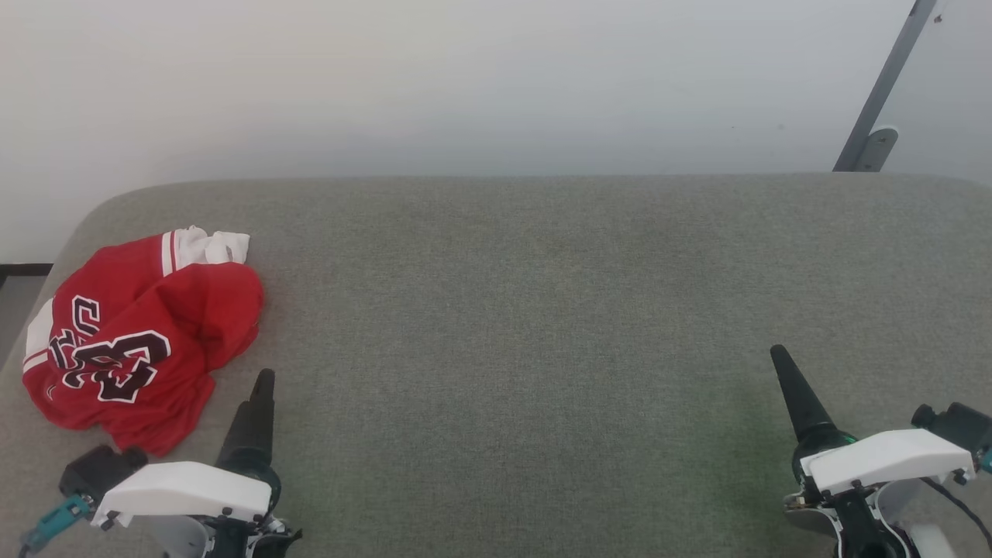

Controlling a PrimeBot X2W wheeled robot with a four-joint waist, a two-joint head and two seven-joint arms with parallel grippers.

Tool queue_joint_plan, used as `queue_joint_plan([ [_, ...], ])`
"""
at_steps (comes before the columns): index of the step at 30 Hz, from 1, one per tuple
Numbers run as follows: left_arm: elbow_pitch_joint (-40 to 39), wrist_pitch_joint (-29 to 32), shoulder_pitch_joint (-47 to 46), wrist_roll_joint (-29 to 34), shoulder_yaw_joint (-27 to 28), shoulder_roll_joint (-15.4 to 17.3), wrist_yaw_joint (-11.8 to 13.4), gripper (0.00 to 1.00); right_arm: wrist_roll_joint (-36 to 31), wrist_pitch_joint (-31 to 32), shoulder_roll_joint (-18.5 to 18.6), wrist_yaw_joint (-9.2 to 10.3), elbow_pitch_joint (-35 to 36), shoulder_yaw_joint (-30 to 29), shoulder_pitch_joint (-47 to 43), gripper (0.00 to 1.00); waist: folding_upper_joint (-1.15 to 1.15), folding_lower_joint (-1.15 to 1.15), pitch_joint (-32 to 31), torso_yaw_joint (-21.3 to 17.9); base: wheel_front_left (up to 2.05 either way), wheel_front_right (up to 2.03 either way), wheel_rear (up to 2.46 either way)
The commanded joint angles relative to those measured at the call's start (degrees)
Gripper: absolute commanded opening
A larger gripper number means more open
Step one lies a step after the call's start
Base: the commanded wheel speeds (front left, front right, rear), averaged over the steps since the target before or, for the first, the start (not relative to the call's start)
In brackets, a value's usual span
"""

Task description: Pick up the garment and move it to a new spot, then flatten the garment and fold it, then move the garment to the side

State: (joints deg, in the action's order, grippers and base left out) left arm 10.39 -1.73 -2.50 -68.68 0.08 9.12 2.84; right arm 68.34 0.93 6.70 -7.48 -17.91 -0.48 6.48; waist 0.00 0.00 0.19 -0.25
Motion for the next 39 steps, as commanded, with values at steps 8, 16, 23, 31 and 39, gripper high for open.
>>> queue_joint_plan([
  [8,-1.2,-2.1,-0.3,7.8,-1.1,2.7,1.0,1.00,-7.3,-0.3,1.3,-0.01,1.4,-0.3,1.8,1.00,0.00,0.00,0.0,-0.1,0.00,0.00,0.00],
  [16,-2.0,-3.6,1.0,12.8,-0.8,3.8,0.6,1.00,-12.5,-0.5,2.0,-0.01,2.4,-1.0,1.6,1.00,0.00,0.00,0.0,-0.2,0.00,0.00,0.00],
  [23,-2.5,-4.8,1.7,17.2,-0.5,4.4,0.4,1.00,-16.8,-0.6,2.4,-0.01,3.1,-1.4,1.5,1.00,0.00,0.00,0.0,-0.2,0.00,0.00,0.00],
  [31,-3.0,-6.1,2.2,22.1,-0.5,5.0,0.5,1.00,-21.4,-1.0,2.7,-0.01,4.1,-1.7,1.5,1.00,0.00,0.00,0.0,-0.3,0.00,0.00,0.00],
  [39,-3.9,-7.3,2.7,26.3,-0.7,5.5,1.0,1.00,-25.6,-1.2,3.0,-0.01,4.9,-1.7,1.5,1.00,0.00,0.00,0.1,-0.4,0.00,0.00,0.00],
])
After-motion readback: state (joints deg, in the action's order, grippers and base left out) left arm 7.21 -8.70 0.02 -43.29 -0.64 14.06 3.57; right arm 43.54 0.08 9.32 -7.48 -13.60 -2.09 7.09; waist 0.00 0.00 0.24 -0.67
